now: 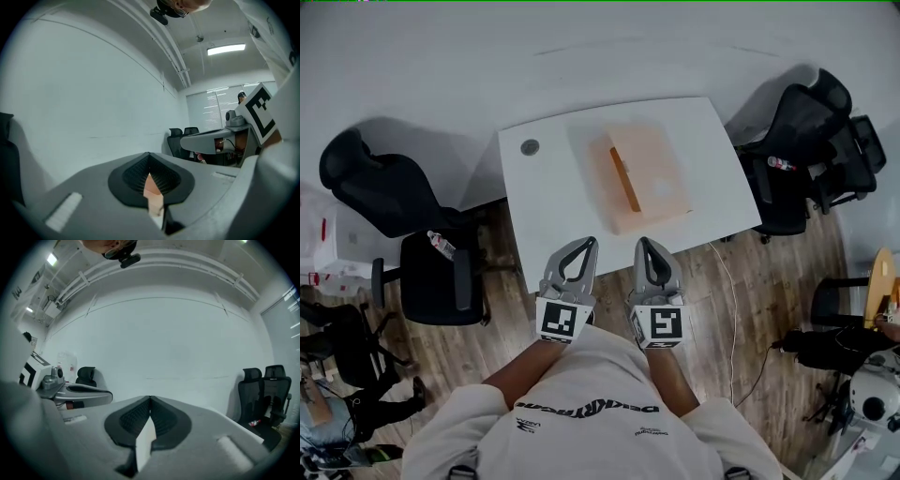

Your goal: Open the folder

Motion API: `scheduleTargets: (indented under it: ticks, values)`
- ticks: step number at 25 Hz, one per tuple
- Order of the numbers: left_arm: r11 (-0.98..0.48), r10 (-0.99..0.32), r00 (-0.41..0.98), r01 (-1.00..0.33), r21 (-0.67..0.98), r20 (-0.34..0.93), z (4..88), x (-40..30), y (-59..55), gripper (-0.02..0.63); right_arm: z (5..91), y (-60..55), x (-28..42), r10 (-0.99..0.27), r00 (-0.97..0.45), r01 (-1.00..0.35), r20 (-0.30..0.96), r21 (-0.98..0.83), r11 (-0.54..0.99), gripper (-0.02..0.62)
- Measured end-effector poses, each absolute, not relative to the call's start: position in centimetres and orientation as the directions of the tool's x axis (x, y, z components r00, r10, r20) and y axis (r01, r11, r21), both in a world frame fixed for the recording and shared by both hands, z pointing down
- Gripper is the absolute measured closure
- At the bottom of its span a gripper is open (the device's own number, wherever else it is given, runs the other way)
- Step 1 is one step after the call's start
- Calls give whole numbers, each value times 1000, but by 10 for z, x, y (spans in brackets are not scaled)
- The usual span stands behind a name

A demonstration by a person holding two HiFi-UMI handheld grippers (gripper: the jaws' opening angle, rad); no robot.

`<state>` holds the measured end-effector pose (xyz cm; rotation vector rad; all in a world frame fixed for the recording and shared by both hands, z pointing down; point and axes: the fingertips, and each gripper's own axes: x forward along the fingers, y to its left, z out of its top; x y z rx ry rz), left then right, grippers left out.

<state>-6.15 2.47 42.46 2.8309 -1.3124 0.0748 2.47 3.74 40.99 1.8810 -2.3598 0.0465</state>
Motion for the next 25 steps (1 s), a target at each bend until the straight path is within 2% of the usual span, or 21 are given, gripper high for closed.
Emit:
scheduleTargets:
  ticks: [12,25]
  values:
    - [-654,-749,657,-754,63,85,444,-57,-28,606,425,-23,34,-963,-175,-976,206,94,197,600]
    - [-608,-772,618,-786,107,151,469,-26,-68,607,456,-69,54,-917,-258,-947,303,108,303,600]
